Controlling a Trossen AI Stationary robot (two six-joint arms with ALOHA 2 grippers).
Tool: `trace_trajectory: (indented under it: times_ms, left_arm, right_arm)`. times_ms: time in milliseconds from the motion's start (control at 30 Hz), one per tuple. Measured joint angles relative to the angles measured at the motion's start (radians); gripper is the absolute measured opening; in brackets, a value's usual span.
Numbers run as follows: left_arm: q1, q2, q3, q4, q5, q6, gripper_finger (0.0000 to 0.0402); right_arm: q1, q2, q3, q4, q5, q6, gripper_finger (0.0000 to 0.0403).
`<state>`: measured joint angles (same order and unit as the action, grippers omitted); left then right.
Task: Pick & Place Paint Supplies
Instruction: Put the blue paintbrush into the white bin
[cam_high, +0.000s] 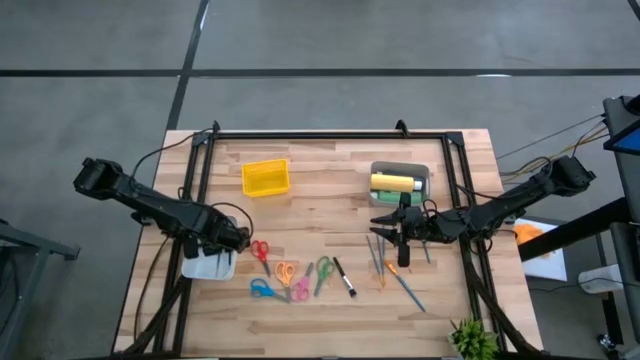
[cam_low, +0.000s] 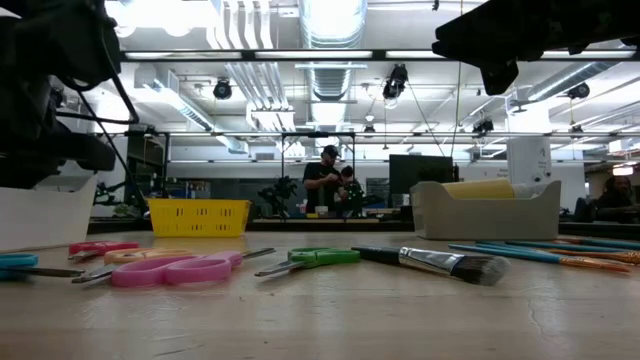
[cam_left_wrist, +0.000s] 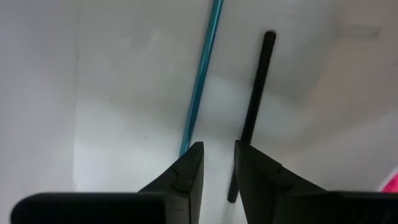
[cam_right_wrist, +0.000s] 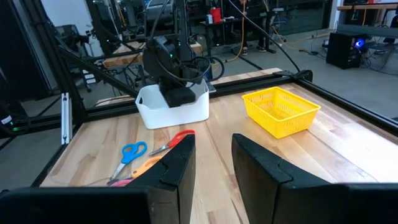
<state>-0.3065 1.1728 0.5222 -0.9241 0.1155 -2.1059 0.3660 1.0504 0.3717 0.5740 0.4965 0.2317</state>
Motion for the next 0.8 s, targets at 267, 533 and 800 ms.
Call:
trace_trajectory:
  times_ms: [267, 533, 800]
  left_arm:
    - [0.000, -0.002, 0.059, -0.082, 0.009, 0.008, 0.0093]
    - [0.000, -0.002, 0.228, -0.262, -0.038, 0.062, 0.0093]
    - [0.000, -0.003, 0.373, -0.312, -0.254, 0.190, 0.0093]
  right_arm:
    - [0.000, 0.000, 0.000, 0.000, 0.000, 0.000, 0.0102]
    - [0.000, 0.000, 0.000, 0.000, 0.000, 0.000, 0.0102]
    - [0.000, 0.000, 0.000, 0.000, 0.000, 0.000, 0.0102]
